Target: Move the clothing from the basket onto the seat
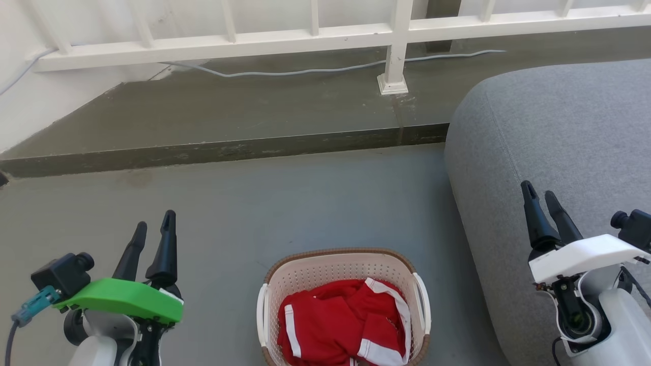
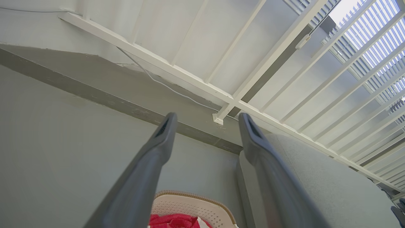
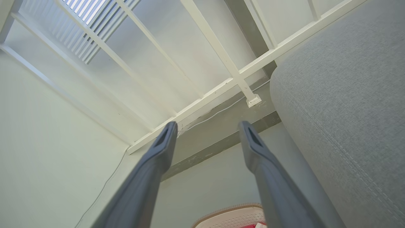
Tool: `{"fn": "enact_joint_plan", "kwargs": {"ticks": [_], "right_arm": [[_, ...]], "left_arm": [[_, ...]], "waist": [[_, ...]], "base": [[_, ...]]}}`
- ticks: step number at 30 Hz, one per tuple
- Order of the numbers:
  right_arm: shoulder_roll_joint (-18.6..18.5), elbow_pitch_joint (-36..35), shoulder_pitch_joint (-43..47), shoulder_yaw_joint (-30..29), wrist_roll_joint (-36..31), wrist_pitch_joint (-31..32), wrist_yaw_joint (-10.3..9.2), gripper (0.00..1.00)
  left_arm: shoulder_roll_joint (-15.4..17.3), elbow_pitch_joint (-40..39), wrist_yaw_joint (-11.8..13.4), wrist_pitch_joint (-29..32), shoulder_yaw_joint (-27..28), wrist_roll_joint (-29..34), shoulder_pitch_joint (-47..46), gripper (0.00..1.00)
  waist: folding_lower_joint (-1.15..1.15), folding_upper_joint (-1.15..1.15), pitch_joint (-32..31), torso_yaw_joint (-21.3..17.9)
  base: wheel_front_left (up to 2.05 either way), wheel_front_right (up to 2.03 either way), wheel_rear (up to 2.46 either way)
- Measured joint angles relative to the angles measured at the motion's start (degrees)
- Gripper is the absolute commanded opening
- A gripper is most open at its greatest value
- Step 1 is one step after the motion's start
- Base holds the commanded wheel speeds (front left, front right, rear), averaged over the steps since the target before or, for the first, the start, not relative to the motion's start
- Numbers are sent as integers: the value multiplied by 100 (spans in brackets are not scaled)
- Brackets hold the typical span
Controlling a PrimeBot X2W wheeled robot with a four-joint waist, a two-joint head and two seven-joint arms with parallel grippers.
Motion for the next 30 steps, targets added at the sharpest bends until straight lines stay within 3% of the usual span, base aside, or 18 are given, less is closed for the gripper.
{"fn": "enact_joint_plan", "kwargs": {"ticks": [30], "right_arm": [[-188,194,-105,614,-2256,-593,-390,100]], "left_arm": [[176,198,388,-556,-591,2197,-3,100]], "waist": [[0,0,94,-66]], "base": [[0,0,0]]}}
